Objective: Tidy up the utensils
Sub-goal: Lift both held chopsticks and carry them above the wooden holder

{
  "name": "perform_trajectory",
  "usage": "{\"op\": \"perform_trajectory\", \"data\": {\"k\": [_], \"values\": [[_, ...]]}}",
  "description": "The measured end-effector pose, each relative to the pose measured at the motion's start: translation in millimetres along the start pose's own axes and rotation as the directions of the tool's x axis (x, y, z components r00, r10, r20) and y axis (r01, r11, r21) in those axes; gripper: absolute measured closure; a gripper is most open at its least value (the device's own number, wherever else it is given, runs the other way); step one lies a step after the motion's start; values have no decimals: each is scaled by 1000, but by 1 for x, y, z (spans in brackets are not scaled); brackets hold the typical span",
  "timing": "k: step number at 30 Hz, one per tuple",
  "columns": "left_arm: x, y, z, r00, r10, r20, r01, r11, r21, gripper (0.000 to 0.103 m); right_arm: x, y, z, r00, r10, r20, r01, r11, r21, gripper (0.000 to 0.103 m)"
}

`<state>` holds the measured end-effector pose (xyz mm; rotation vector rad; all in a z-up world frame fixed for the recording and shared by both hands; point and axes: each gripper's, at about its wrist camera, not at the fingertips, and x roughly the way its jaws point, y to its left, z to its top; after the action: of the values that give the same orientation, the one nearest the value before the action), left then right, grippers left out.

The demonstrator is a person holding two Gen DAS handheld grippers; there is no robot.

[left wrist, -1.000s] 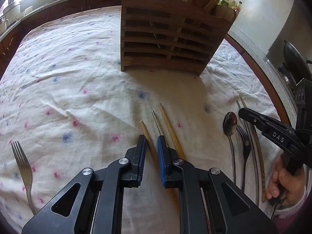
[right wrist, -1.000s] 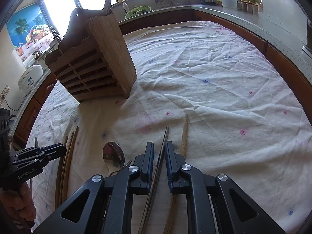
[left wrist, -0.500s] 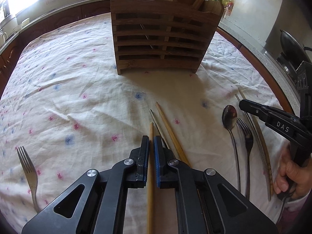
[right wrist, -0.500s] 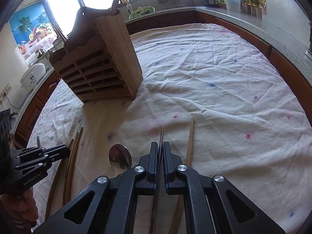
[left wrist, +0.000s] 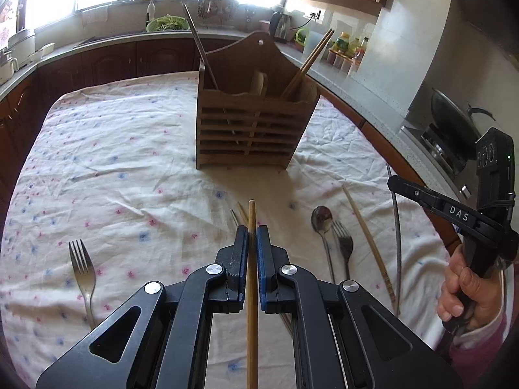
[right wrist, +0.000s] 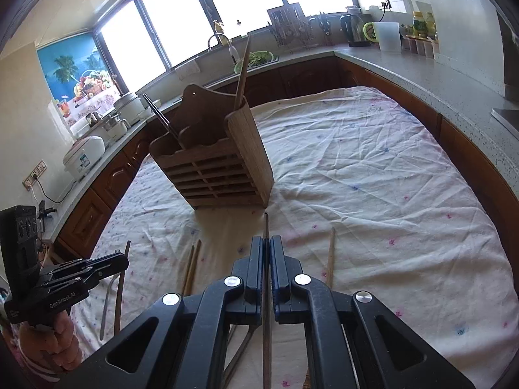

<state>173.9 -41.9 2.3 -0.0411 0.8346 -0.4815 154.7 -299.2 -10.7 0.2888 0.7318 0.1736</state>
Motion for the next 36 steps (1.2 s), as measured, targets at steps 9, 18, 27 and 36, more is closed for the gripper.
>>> {"op": "perform_trajectory", "data": {"k": [9,18,27,36], "values": [[-59,-1,9,990,-42,133,44,999,-12,99,-49,21,15,993,43,112,-41,999,-21,99],[-90,9,12,976,-55,209,65,997,-43,99,-78,36,28,979,73,192,-65,997,-45,99],[-98,18,14,969,-49,243,68,995,-69,99,-79,39,32,975,77,209,-69,997,-45,99],[-103,24,19,962,-45,271,70,994,-83,99,-80,42,40,970,85,228,-76,996,-49,99]]}}
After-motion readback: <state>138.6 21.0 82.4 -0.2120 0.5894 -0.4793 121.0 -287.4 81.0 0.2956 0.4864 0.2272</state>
